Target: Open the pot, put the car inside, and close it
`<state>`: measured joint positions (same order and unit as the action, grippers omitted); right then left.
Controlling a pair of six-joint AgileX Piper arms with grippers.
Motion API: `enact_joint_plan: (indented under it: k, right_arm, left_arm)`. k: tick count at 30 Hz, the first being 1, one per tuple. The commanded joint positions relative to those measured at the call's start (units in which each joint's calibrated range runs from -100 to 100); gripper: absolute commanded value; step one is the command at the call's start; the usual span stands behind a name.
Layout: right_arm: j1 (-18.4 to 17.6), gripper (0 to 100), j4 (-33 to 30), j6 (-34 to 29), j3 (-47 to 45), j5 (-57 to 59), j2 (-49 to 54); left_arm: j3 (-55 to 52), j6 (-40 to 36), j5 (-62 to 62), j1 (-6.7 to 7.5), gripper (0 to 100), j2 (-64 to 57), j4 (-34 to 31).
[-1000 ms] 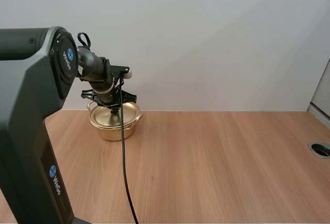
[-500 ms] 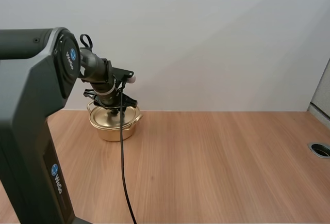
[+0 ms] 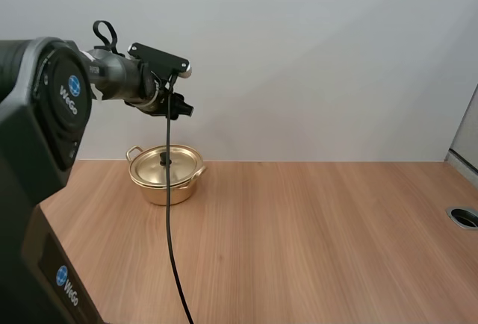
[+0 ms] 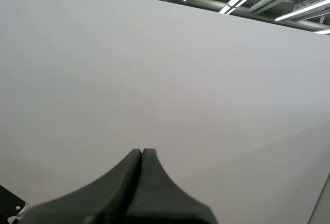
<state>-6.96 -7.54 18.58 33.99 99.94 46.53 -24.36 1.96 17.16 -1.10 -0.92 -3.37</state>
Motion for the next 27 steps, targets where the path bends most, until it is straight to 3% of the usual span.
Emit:
enact_joint_plan:
  k: [1,5,12,14,16,19,22,27]
  right_arm:
    - [0.05,0,-0.70,-0.58,-0.62,0.06,0.05]
    - [0.05,0,-2.58,-1.80,-5.32,0.06,0.31]
    - [0.05,0,-6.82,-4.72,-20.59,0.06,0.46]
    - [0.05,0,-9.06,-7.68,-24.40,0.06,1.11]
    - [0.05,0,-10.62,-11.53,-29.36,0.06,2.22]
    - [0.05,0,-10.08,-15.03,-38.10,-6.10,5.36]
    - [0.05,0,-5.85,-15.23,-48.89,-15.73,8.71]
    - [0.05,0,-2.53,-15.23,-70.08,-26.46,13.69]
  left_arm:
    - [0.04,-5.29,-1.09,-0.90,0,-4.00,1.10]
    - [0.04,-9.29,-5.41,-2.26,0,-11.76,1.36]
    - [-0.09,-8.85,-6.35,-2.34,0,-28.18,1.21]
    - [-0.09,-7.72,-5.71,-2.34,0,-32.93,-1.71]
    - [-0.09,-7.26,-0.83,-2.34,0,-37.06,-3.25]
    - [-0.99,-8.98,17.82,-2.34,0,-43.41,-2.58]
    - [-8.22,-12.71,24.09,-1.79,0,-50.45,-2.56]
    - [-35.03,-12.87,-1.66,0.12,0,-63.68,-2.95]
